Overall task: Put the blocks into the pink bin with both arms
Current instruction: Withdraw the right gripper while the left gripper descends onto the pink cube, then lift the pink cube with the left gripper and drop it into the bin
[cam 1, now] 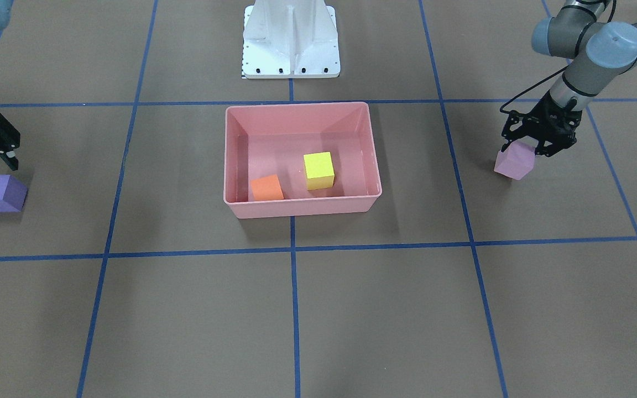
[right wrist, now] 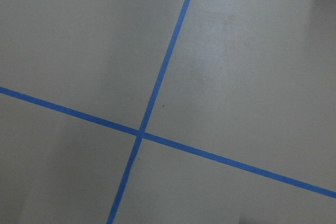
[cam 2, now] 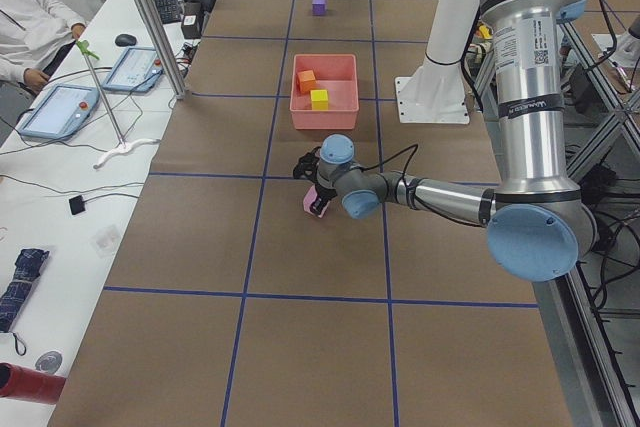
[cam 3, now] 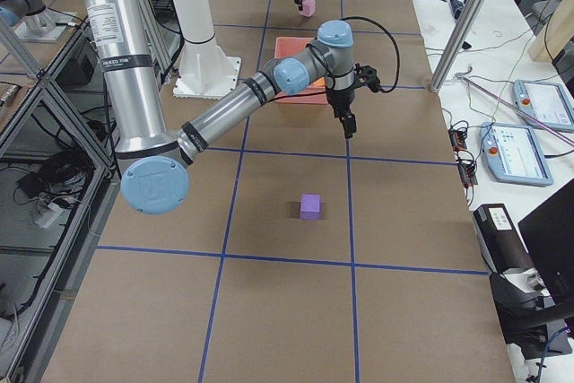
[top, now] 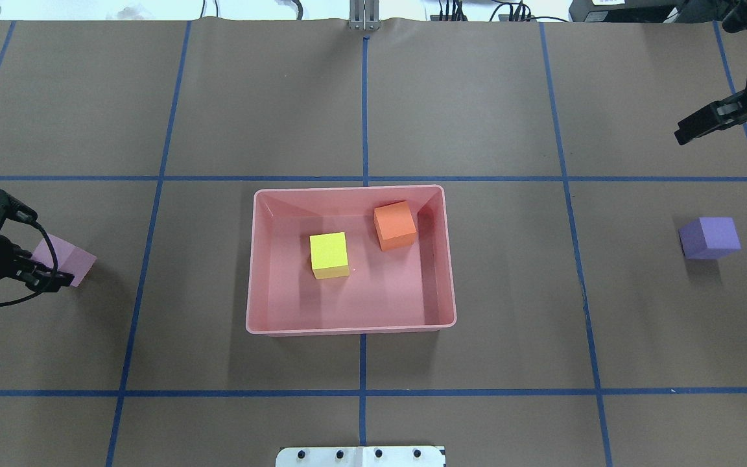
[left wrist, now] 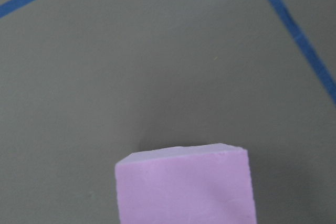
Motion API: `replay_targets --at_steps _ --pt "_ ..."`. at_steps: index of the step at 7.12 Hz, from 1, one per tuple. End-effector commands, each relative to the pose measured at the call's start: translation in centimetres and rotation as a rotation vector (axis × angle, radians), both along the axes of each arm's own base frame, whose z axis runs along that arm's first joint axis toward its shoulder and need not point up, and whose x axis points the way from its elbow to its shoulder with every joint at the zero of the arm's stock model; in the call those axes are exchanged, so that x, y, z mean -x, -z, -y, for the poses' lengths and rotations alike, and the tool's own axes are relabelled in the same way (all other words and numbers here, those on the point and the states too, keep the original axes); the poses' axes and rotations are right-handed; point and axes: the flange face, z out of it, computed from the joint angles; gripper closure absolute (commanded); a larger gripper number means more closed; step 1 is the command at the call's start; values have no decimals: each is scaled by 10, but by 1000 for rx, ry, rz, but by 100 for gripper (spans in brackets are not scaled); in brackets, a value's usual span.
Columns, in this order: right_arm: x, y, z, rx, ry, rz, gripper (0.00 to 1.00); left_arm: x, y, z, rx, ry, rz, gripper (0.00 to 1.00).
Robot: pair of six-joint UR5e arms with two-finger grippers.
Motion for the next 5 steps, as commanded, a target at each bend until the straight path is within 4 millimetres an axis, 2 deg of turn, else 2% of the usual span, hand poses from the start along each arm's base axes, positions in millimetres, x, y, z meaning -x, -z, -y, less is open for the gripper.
replay_targets --at_steps 1,2,4,5 --pt "-34 -41 -13 7 31 -30 0 -2 120 15 74 50 -17 83" --pt "-45 -71 -24 -12 28 -28 0 -12 187 25 122 89 -31 83" --pt "-60 -145 -43 -35 22 11 0 -41 287 46 213 155 -70 83" --pt "-65 -179 -55 -42 19 15 0 -75 333 34 252 142 -83 82"
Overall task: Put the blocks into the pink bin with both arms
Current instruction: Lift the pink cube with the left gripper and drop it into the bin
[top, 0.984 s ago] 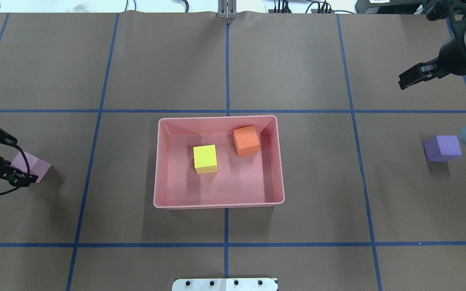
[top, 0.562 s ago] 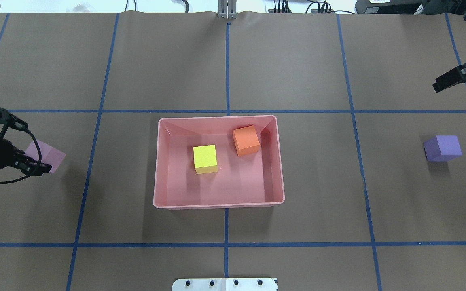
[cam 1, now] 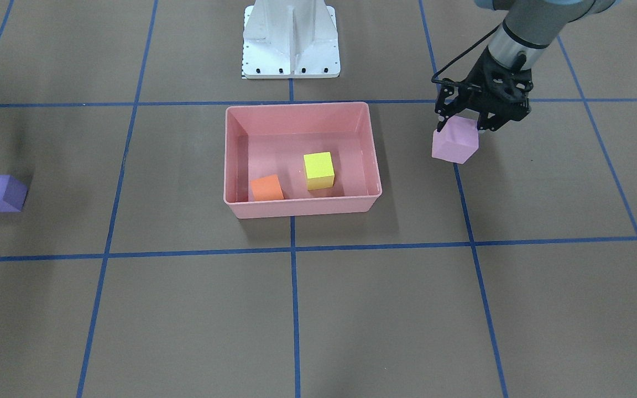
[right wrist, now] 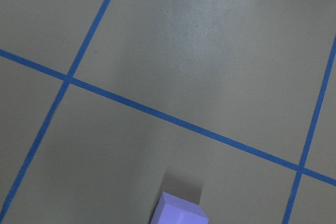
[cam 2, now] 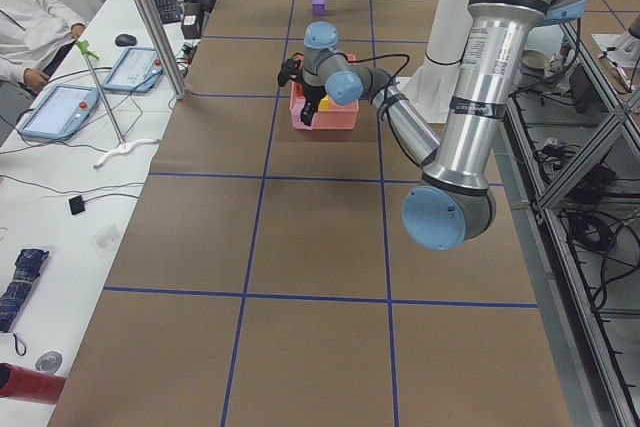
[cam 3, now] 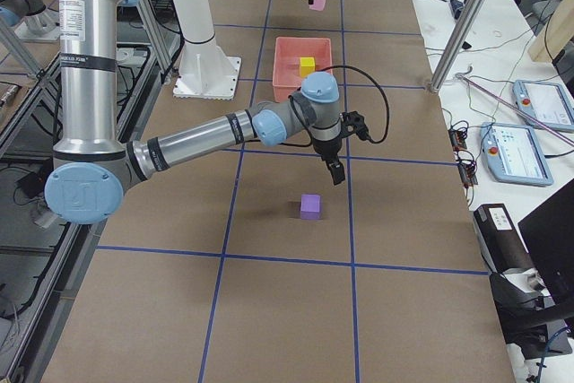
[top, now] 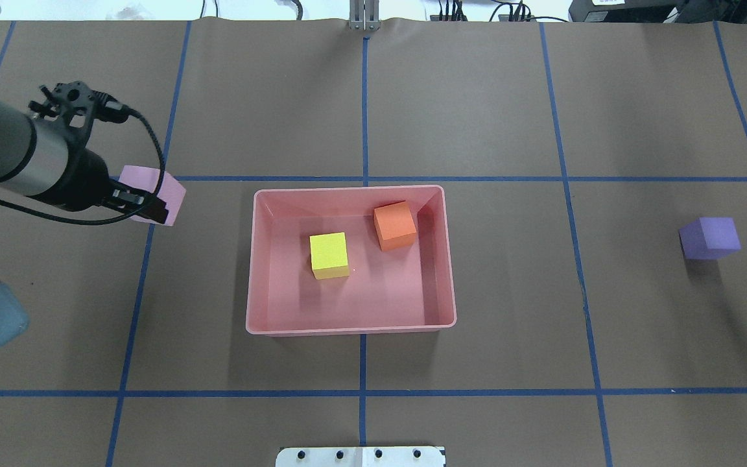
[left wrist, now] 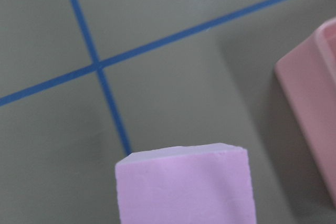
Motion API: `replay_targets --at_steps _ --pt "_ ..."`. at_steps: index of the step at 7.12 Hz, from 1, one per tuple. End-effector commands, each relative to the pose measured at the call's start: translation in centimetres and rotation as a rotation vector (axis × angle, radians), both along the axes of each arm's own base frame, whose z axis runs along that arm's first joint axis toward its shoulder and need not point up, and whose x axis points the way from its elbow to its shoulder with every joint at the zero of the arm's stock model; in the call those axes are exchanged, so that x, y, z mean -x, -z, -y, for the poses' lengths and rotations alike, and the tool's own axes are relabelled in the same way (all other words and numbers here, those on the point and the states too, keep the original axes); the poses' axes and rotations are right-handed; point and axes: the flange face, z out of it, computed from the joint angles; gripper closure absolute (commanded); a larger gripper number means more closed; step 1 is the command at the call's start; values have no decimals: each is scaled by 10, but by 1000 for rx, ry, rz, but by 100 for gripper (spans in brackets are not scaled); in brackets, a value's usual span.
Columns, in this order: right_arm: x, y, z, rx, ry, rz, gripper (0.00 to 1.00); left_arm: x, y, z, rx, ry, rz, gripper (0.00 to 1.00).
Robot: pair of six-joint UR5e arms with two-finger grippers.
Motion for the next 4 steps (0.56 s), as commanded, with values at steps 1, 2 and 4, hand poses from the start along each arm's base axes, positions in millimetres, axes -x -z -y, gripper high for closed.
replay_targets --at_steps 1,2,4 --pt "-12 -70 -28 -11 -3 11 0 -60 95 -28 109 -5 -27 82" --pt "-13 -94 -32 -2 -11 13 0 -88 127 -48 106 17 -21 82" --pt "-11 -93 -28 66 -92 45 0 -167 169 -77 137 68 5 74"
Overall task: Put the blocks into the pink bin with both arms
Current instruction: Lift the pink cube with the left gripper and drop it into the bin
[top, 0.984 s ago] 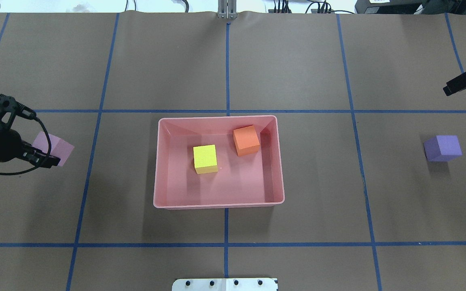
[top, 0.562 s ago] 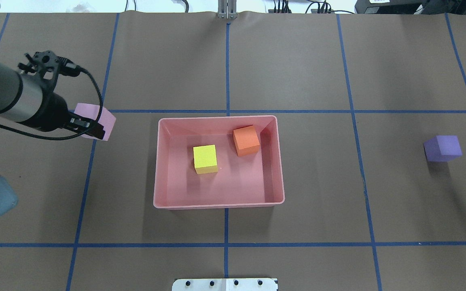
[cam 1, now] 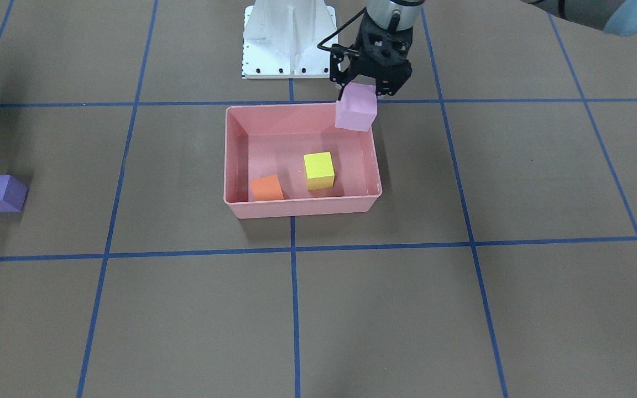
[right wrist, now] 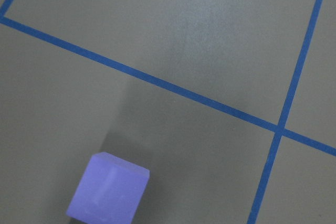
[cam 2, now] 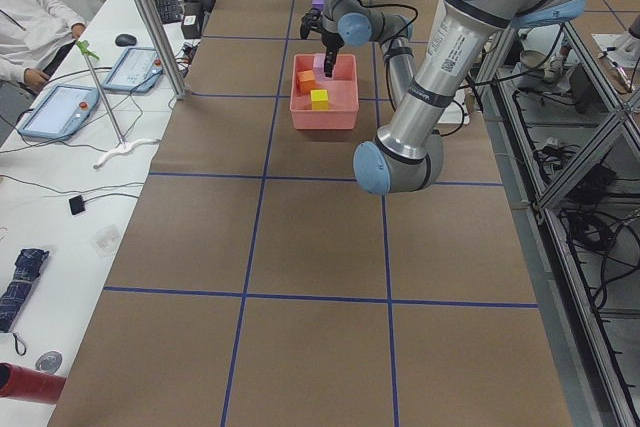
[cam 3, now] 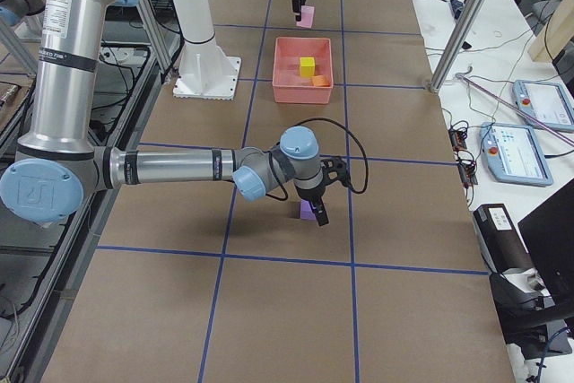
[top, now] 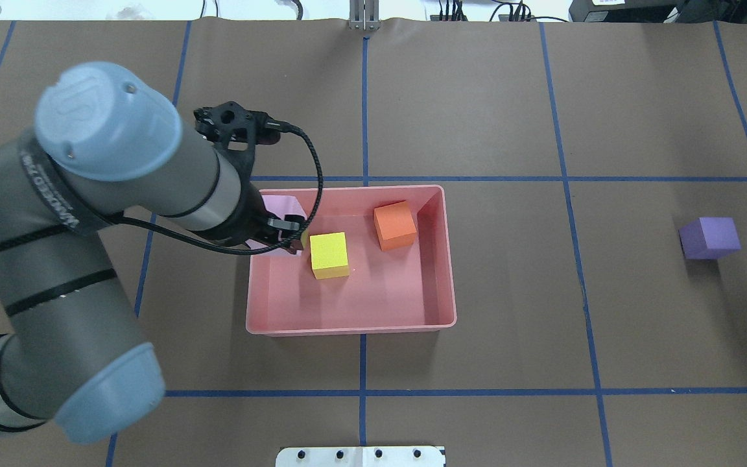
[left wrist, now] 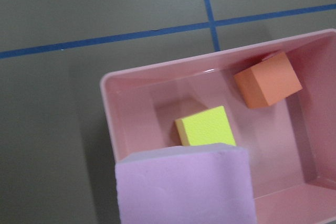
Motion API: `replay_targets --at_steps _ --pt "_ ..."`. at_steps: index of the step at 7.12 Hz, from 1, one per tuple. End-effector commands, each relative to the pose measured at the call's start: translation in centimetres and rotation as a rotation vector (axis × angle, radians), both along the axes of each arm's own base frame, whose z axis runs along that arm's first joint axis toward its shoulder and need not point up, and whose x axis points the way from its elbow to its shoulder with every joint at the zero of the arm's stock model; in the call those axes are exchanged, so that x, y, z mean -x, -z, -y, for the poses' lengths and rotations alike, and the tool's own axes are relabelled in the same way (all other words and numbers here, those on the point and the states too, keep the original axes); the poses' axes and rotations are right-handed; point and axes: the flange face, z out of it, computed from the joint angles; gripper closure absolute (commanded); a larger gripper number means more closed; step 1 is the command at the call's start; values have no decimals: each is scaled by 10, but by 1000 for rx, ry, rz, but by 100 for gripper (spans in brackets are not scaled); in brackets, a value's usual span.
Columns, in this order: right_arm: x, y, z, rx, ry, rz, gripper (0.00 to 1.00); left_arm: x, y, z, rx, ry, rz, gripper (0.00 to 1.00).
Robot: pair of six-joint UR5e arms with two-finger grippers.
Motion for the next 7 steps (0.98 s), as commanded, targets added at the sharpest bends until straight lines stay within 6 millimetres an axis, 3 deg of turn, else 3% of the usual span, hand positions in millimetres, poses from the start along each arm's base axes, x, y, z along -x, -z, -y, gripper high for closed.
replay_targets --at_steps 1,2,3,4,5,6,7 --pt "2 2 3 42 -67 32 0 -84 47 -24 30 47 31 62" --pt "3 1 2 45 -65 31 0 -114 59 -26 38 60 53 25" --pt "4 1 3 57 -75 35 0 -129 64 -32 46 95 62 1" --pt "22 7 2 90 -107 68 0 -123 68 -34 40 106 50 0" --pt "41 14 -2 105 -138 122 0 -85 78 -31 -33 79 6 0" --pt "61 17 -8 116 -150 156 0 -38 50 -29 -119 29 51 0" --pt "78 10 -14 121 -161 143 0 8 9 -3 -156 25 99 0"
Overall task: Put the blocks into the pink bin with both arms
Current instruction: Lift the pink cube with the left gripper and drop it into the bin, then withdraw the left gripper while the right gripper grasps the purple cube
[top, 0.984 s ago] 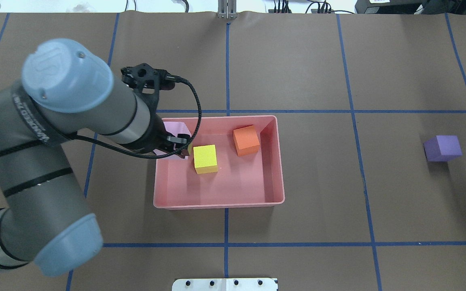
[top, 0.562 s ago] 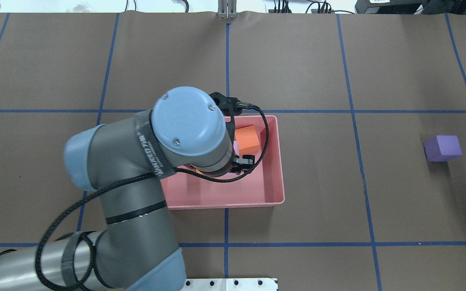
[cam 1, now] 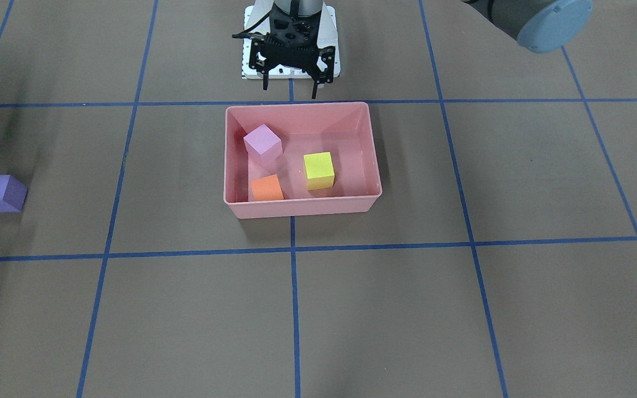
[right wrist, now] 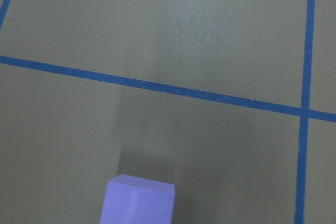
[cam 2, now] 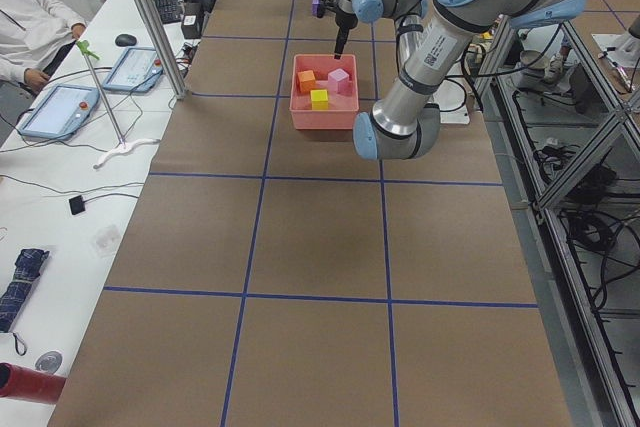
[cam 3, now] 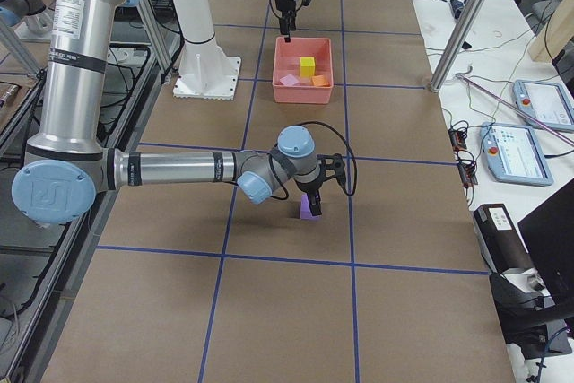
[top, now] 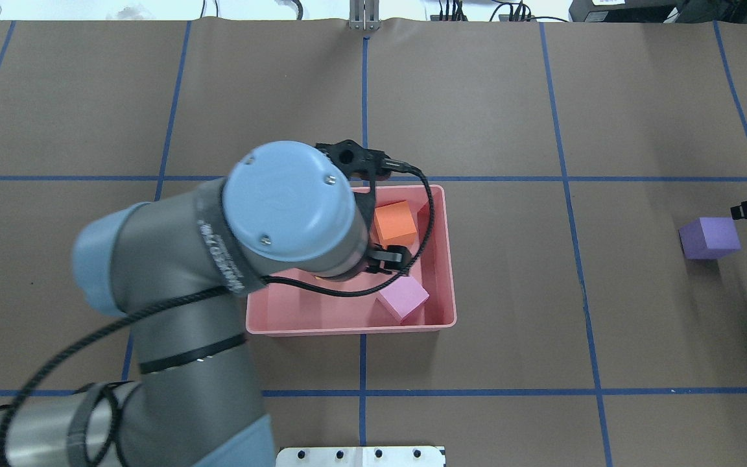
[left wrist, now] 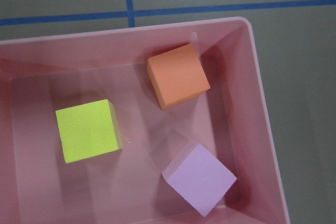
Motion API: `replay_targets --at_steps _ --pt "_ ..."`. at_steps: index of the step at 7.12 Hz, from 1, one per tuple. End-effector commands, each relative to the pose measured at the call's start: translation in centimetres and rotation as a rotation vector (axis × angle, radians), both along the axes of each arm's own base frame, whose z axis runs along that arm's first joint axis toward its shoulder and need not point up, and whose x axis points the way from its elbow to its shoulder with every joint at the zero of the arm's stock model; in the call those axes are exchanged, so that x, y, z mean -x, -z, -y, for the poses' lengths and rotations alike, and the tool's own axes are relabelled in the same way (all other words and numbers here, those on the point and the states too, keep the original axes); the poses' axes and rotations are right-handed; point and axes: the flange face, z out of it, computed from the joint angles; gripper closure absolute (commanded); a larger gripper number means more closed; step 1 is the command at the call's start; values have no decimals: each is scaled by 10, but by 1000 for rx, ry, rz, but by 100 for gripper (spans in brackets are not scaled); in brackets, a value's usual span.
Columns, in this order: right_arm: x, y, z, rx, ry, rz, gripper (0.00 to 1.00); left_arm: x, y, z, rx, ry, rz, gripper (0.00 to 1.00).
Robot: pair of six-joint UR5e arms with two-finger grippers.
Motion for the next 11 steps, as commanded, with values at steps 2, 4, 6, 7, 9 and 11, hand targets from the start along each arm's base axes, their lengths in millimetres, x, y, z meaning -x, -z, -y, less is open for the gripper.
replay_targets --at_steps 2,4,6,7,9,11 --pt "42 -37 -16 13 -41 -15 0 75 -65 40 -71 -36 88 0" --pt "47 -50 -16 -6 -56 17 0 75 -65 40 -70 -37 88 0" --pt "55 -44 -10 8 -68 31 0 75 -66 40 -68 -36 89 0" --pt "60 -46 -12 6 -65 20 0 74 -66 40 -66 -35 90 0" --pt "77 -53 -20 -12 -57 -28 0 73 -68 41 -67 -36 95 0" --pt "76 -58 -22 -17 -69 -47 99 73 -69 41 -69 -38 96 0"
